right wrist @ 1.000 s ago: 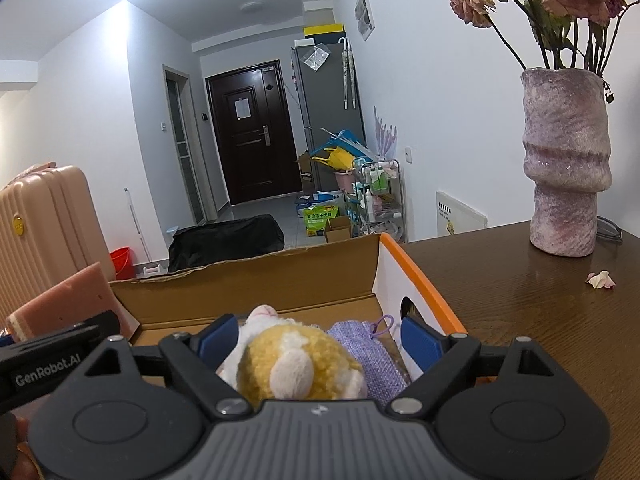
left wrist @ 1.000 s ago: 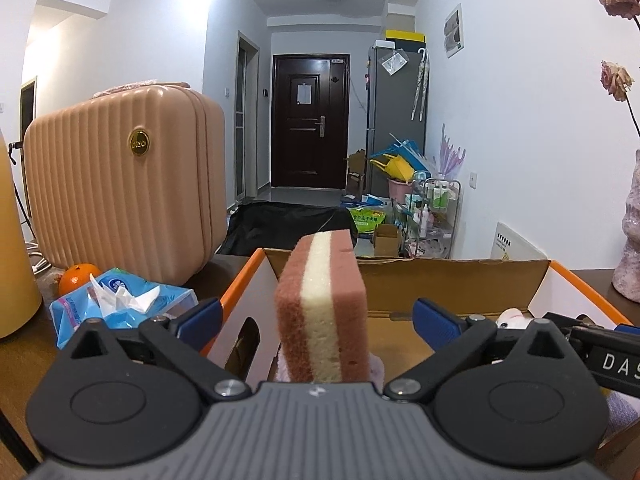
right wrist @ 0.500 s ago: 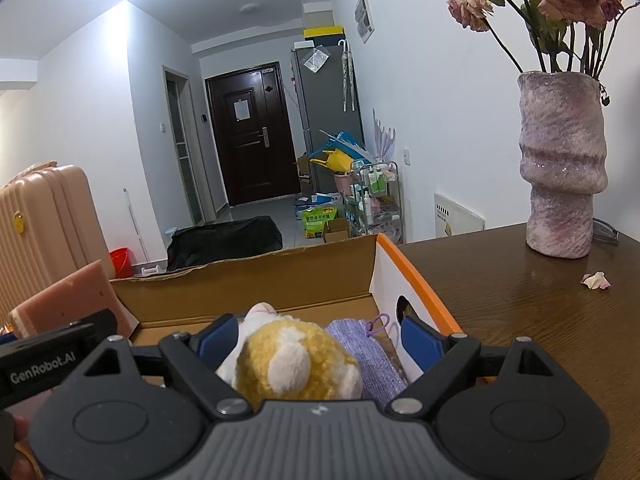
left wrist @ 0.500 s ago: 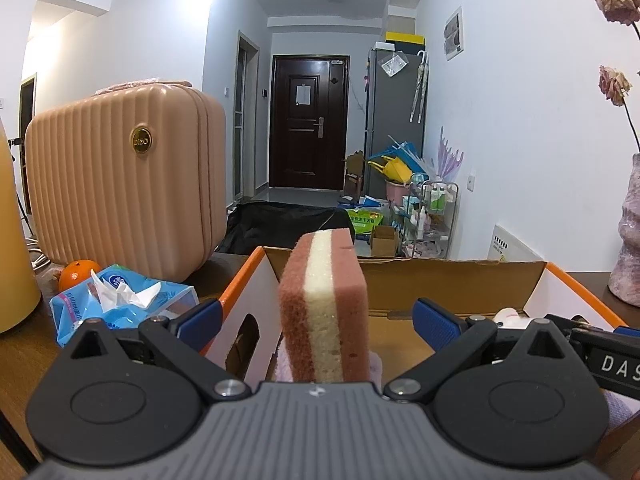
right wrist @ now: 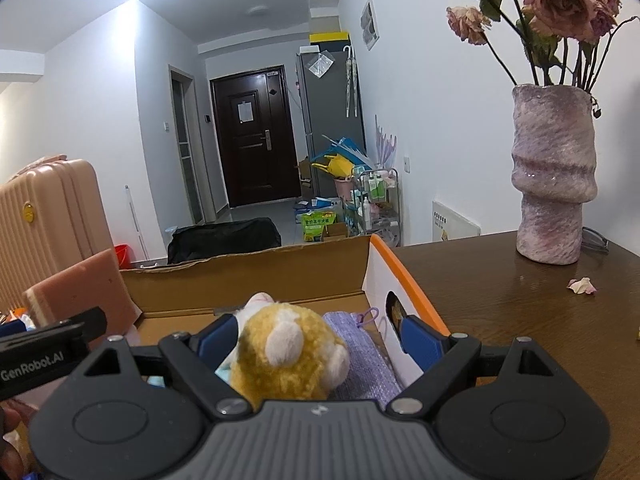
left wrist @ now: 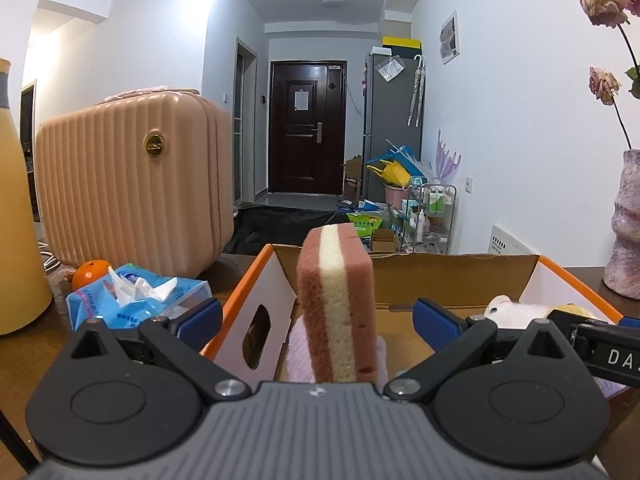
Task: Organize soft objects
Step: 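Open the right gripper to drop the plush while the left gripper lowers the sponge into the box, then release the sponge block into the box and withdraw both grippers toward the table items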
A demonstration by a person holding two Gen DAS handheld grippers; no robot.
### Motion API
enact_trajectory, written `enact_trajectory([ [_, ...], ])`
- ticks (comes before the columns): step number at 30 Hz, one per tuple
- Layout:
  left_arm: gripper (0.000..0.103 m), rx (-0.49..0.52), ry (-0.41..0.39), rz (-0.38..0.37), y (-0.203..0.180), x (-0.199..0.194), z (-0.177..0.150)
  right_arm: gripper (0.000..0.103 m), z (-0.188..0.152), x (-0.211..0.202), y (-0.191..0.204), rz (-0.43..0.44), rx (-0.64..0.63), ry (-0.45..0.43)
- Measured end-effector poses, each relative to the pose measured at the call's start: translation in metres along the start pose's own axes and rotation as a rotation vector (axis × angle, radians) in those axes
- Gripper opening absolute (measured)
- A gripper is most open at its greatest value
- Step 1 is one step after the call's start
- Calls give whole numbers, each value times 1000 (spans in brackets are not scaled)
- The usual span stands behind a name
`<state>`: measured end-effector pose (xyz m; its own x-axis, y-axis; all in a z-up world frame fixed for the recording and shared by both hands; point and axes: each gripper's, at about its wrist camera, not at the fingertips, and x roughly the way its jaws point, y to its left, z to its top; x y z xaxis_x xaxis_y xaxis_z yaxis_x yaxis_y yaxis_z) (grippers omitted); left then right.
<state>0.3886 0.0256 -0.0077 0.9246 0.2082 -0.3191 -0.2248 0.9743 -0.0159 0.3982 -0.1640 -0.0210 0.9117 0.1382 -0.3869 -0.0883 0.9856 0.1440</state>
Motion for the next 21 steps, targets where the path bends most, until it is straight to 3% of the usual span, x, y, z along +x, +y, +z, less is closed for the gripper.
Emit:
enact_trajectory([
  [12, 103, -26, -25, 1, 11, -32, -8, 98, -4, -49, -6, 10, -21, -128],
  [21, 103, -46, -37, 5, 18, -53, -12, 102, -11, -72, -5, 20, -73, -147],
])
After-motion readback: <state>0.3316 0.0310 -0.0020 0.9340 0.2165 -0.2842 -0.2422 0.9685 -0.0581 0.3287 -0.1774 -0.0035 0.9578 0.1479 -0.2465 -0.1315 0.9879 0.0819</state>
